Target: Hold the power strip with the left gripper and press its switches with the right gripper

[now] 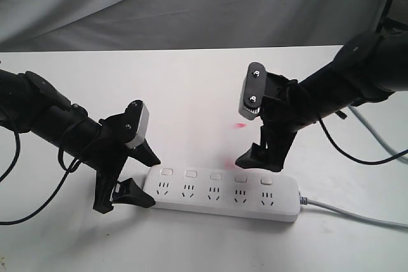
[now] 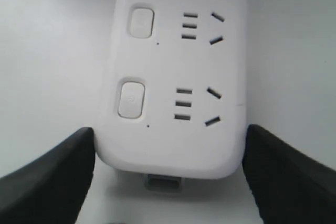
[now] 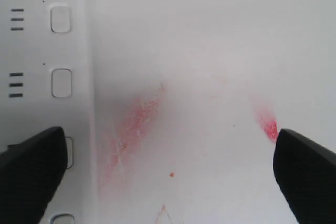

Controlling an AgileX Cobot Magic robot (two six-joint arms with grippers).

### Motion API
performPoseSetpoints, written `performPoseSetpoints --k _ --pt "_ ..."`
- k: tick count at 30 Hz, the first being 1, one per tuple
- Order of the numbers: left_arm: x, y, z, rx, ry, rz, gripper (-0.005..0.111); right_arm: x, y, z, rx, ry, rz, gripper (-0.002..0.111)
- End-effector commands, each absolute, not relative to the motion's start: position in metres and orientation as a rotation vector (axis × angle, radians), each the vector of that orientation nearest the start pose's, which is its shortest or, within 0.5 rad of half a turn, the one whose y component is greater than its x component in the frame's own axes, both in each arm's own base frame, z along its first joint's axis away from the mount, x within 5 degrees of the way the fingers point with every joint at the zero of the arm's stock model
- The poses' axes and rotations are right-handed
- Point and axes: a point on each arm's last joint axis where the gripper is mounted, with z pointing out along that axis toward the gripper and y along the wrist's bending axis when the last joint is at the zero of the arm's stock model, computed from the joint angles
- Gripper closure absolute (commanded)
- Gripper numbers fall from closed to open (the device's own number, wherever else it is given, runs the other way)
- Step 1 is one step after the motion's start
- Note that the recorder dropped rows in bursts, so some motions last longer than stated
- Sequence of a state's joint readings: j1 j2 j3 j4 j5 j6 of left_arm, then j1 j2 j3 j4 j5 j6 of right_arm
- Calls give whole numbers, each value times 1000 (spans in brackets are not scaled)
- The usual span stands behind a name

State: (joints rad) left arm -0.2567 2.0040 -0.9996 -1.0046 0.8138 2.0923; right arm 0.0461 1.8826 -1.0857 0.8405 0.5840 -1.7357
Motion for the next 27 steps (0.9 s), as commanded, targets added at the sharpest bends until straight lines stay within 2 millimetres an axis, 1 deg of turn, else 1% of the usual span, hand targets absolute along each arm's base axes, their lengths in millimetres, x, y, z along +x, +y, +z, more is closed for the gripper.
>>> performPoseSetpoints --k 1,16,18,23,27 --pt "310 -141 108 -2448 -2454 915 107 357 54 163 -1382 2091 346 10" --pt "310 -141 108 -2448 -2454 915 107 358 53 161 -1376 2097 331 10" --pt "310 -141 108 -2448 -2454 915 107 359 53 159 -1372 2103 331 10" --pt "310 -141 108 -2448 -2454 915 107 363 51 140 -1363 2148 315 10" --pt "310 -141 108 -2448 -2454 915 107 364 50 136 -1361 2159 311 10"
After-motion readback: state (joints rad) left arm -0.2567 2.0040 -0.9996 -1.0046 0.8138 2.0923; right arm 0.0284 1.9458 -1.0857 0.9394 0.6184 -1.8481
